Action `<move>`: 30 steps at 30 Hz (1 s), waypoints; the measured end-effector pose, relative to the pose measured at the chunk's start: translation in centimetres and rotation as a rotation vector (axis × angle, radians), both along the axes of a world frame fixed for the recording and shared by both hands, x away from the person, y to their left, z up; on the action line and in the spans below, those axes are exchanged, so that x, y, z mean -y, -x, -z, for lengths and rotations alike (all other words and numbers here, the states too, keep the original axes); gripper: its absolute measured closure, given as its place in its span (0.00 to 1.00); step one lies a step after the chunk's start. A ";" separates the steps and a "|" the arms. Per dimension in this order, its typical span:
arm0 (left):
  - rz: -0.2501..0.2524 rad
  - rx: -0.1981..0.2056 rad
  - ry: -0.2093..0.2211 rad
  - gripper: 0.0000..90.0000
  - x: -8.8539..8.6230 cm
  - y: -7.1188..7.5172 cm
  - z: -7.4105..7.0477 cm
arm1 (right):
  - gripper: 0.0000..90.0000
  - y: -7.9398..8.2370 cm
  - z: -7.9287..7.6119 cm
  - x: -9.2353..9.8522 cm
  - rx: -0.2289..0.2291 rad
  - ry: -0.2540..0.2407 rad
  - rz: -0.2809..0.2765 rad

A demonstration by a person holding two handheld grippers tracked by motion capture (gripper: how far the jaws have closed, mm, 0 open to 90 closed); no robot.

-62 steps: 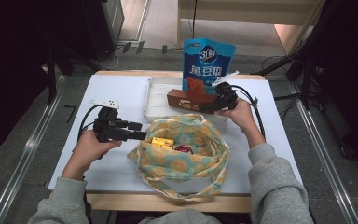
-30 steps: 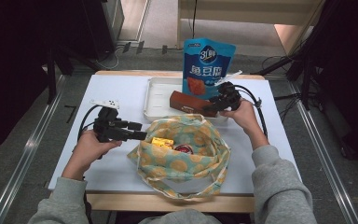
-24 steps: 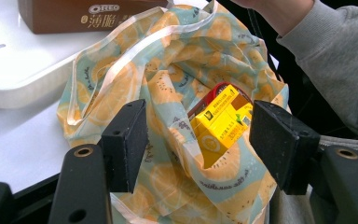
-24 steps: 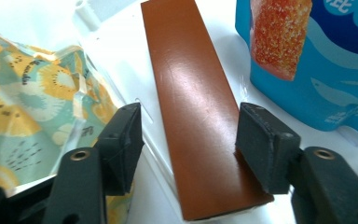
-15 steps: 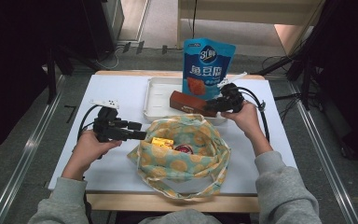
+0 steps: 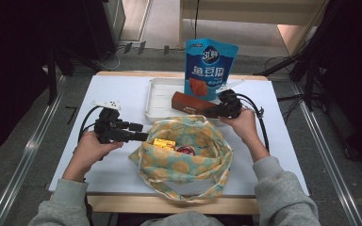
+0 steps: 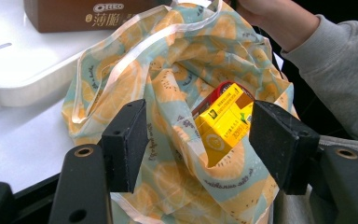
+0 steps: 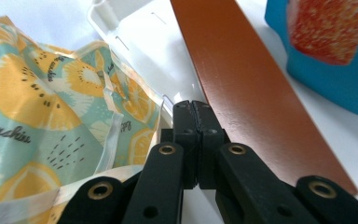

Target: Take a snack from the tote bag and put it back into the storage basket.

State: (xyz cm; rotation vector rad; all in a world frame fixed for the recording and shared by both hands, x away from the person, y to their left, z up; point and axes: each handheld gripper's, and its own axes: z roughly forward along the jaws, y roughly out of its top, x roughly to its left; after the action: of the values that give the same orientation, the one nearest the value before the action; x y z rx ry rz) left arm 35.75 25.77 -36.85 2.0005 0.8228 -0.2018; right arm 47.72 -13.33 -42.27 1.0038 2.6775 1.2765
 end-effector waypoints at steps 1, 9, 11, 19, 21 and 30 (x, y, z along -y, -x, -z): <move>-0.001 0.000 0.001 0.42 0.0 0.0 0.0 | 1.00 0.0 0.1 -0.1 0.001 0.006 -0.003; -0.005 -0.001 -0.001 0.42 -0.2 0.0 0.0 | 1.00 -0.8 0.9 0.4 -0.009 0.016 0.049; -0.006 -0.001 -0.002 0.42 -0.2 0.0 0.0 | 1.00 -0.9 0.9 0.6 -0.012 0.018 0.062; -0.003 0.004 -0.004 0.42 -0.1 0.0 0.0 | 1.00 -1.7 0.9 1.4 -0.017 0.023 0.122; -0.002 0.005 -0.005 0.42 0.0 0.0 0.0 | 1.00 -2.0 0.9 1.6 -0.019 0.019 0.135; -0.005 0.004 -0.006 0.42 -0.1 0.0 -0.1 | 0.99 -2.8 1.0 1.9 -0.023 0.010 0.172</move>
State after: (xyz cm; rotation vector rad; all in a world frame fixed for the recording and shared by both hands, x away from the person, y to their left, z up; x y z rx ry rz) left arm 35.70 25.82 -36.73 2.0036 0.8270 -0.1921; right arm 50.48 -15.25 -43.25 1.2236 2.5447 1.2248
